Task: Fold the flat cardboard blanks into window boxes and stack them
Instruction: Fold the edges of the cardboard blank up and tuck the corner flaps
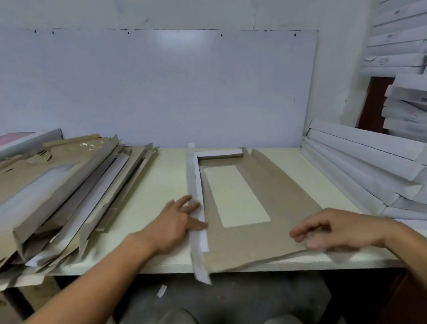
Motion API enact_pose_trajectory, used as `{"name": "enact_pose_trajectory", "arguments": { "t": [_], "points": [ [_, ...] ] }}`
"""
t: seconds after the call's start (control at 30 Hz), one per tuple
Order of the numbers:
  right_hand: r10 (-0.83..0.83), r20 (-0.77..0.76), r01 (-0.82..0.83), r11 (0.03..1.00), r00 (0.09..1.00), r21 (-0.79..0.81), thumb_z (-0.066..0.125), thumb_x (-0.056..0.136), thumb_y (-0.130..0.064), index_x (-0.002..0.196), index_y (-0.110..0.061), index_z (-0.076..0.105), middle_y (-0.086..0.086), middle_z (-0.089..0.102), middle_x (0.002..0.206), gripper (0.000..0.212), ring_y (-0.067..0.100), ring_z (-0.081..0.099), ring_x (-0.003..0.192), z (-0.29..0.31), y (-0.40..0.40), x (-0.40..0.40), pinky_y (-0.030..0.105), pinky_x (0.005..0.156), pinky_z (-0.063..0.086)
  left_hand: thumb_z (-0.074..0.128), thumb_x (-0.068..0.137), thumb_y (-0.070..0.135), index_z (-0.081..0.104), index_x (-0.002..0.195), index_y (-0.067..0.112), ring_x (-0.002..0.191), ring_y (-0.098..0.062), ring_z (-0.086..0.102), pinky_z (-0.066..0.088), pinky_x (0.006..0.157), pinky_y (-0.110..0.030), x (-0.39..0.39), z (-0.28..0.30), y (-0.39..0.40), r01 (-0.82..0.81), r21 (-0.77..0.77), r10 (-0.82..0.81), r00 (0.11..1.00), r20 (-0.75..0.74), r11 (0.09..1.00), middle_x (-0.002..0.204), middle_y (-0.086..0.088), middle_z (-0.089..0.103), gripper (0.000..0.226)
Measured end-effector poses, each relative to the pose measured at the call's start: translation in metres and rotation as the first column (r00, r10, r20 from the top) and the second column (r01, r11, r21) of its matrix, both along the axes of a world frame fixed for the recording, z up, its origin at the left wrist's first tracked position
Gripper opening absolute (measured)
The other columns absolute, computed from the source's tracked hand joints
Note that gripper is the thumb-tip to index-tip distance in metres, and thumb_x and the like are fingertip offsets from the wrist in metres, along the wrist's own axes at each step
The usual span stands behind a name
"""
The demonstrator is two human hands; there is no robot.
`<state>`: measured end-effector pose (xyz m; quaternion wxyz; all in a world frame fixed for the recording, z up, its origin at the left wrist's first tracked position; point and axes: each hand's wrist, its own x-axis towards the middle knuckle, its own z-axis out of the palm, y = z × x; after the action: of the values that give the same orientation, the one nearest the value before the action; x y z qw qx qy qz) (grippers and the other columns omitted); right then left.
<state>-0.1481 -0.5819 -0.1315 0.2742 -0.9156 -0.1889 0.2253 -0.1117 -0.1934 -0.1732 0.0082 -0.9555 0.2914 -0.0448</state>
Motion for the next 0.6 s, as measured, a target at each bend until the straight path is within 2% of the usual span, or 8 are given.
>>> {"name": "enact_pose_trajectory", "arguments": {
  "t": [0.07,0.13,0.23,0.3,0.37,0.47,0.53,0.6],
  "points": [
    [0.097,0.212,-0.069,0.988,0.972,-0.135,0.073,0.080,-0.057,0.113,-0.034,0.069,-0.019,0.064,0.112,0.041,-0.002,0.059,0.104,-0.011,0.017,-0.009,0.014,0.089,0.043,0.036,0.099,0.005,0.049,0.141,0.039,0.152,-0.023,0.001,0.012,0.122,-0.038,0.010,0.007,0.012,-0.065,-0.039,0.063,0.996,-0.056,0.997,0.163,-0.008,0.014,0.056],
    [0.108,0.379,-0.054,0.987,0.919,-0.152,0.062,0.089,-0.057,0.090,-0.038,0.067,-0.017,0.060,0.093,0.019,0.000,0.057,0.090,-0.025,0.039,-0.014,0.020,0.079,0.044,0.032,0.093,-0.003,0.050,0.142,0.034,0.152,-0.019,0.002,0.012,0.122,-0.037,0.013,0.015,0.019,-0.097,-0.041,0.090,0.987,-0.135,0.994,0.163,-0.004,0.019,0.064],
    [-0.012,0.475,0.084,0.988,0.880,-0.130,0.049,0.095,-0.055,0.075,-0.029,0.057,-0.010,0.058,0.076,0.034,0.005,0.054,0.074,-0.038,0.054,-0.010,0.024,0.065,0.039,0.035,0.080,-0.010,0.053,0.140,0.025,0.150,-0.018,0.016,0.019,0.118,-0.039,-0.001,0.032,0.016,-0.110,-0.098,0.098,0.988,-0.115,0.989,0.157,-0.002,0.035,0.072],
    [-0.048,0.480,0.140,0.977,0.876,-0.159,0.050,0.094,-0.054,0.091,-0.036,0.060,-0.021,0.062,0.089,0.022,0.001,0.056,0.086,-0.040,0.060,-0.007,0.023,0.072,0.043,0.038,0.074,-0.008,0.058,0.135,0.011,0.139,-0.025,0.038,0.026,0.111,-0.032,-0.022,0.038,0.004,-0.023,-0.237,0.044,0.996,0.083,0.971,0.143,-0.010,0.052,0.066],
    [-0.065,0.498,0.179,0.966,0.864,-0.184,0.053,0.095,-0.046,0.119,-0.041,0.057,-0.026,0.057,0.117,0.025,0.001,0.052,0.110,-0.044,0.071,-0.007,0.025,0.092,0.043,0.043,0.078,0.001,0.052,0.139,0.006,0.138,-0.027,0.042,0.022,0.115,-0.024,-0.051,0.029,-0.016,0.078,-0.309,-0.037,0.990,0.137,0.948,0.145,-0.013,0.050,0.062],
    [0.049,0.620,0.100,0.974,0.783,-0.203,0.047,0.097,-0.028,0.142,-0.029,0.046,-0.011,0.046,0.142,0.045,0.013,0.040,0.131,-0.056,0.101,-0.013,0.028,0.111,0.028,0.036,0.098,0.031,0.024,0.154,0.008,0.149,-0.026,0.020,0.008,0.121,-0.029,-0.085,-0.004,-0.054,0.127,-0.176,-0.120,0.991,0.050,0.976,0.161,-0.013,0.023,0.062],
    [0.154,0.572,-0.019,0.972,0.806,-0.235,0.036,0.100,-0.037,0.155,-0.023,0.024,-0.009,0.021,0.161,0.058,0.013,0.017,0.147,-0.069,0.121,-0.024,0.029,0.121,0.010,0.026,0.102,0.052,0.003,0.157,0.007,0.152,-0.025,-0.001,-0.002,0.123,-0.033,-0.094,-0.022,-0.073,0.040,-0.053,-0.043,0.998,-0.054,0.998,0.164,-0.013,0.000,0.074],
    [0.192,0.497,-0.034,0.950,0.846,-0.310,0.017,0.099,-0.054,0.158,-0.024,-0.007,-0.016,-0.014,0.162,0.070,0.005,-0.012,0.150,-0.082,0.129,-0.032,0.030,0.122,-0.006,0.021,0.098,0.064,-0.011,0.154,0.006,0.150,-0.024,-0.016,-0.010,0.122,-0.036,-0.097,-0.031,-0.080,0.004,0.030,-0.001,0.996,-0.094,1.000,0.162,-0.013,-0.016,0.087]
  ]
}}
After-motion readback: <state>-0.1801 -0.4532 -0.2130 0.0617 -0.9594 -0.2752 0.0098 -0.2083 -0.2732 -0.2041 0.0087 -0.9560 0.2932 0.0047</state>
